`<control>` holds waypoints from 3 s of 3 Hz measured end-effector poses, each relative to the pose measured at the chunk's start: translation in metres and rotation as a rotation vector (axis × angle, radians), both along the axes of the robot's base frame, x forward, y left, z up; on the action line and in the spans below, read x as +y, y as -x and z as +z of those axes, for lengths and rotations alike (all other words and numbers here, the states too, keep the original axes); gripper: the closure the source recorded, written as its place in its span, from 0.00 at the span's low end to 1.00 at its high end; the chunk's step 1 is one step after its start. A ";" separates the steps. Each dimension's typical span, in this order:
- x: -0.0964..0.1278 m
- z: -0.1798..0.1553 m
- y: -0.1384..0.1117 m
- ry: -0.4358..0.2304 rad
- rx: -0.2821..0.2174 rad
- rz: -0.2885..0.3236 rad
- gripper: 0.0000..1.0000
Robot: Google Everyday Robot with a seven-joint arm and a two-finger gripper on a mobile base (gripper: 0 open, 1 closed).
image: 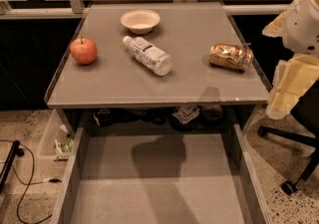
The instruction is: Place blue plastic bottle into top drawer
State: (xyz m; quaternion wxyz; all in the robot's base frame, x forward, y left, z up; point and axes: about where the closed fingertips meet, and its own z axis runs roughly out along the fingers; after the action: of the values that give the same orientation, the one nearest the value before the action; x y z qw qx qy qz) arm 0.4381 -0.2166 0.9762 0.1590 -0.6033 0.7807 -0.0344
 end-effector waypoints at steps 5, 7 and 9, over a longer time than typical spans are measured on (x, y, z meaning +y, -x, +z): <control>0.051 -0.020 -0.083 -0.073 -0.060 0.103 0.00; 0.105 -0.022 -0.131 -0.333 -0.126 0.087 0.00; 0.146 -0.017 -0.180 -0.625 -0.106 0.061 0.00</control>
Offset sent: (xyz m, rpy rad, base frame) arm 0.0209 0.0099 -0.0053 -0.0356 -0.0347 0.0147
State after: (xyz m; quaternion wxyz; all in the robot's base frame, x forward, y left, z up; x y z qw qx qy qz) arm 0.6179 -0.0705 0.9591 0.3782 -0.5457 0.7257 0.1805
